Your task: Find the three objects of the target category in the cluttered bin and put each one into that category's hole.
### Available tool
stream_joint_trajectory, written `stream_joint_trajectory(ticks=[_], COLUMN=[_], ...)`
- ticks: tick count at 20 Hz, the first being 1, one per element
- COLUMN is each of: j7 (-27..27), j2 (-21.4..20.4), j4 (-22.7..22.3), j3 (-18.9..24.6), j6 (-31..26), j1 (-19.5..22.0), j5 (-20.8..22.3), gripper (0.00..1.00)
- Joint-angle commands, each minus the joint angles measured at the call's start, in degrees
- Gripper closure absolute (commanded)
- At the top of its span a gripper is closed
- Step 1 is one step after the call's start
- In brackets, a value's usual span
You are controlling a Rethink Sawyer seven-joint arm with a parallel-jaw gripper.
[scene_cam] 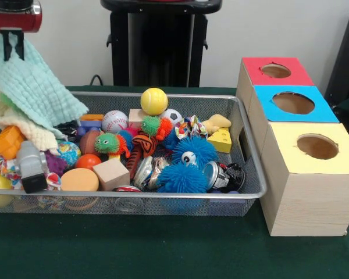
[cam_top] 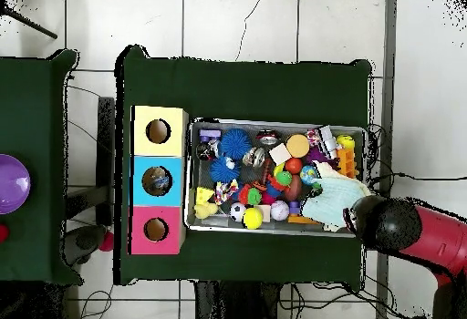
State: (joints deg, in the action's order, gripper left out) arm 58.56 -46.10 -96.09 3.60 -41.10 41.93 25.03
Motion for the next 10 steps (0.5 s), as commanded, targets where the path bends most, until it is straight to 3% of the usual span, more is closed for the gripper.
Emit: stream_joint_trajectory(ticks=[1,5,10], j7=[0.08,2.18,1.64], j2=[0.33,0.26,0.80], j4=[-0.91,-2.34,-8.86], j3=[5.67,6.10,10.78], j6=[-10.61,-11.89,-10.84], j1=[0.21,0.32,2.92], j5=[-4.80,-8.35,-17.07], gripper=[1.00,1.00,1.00])
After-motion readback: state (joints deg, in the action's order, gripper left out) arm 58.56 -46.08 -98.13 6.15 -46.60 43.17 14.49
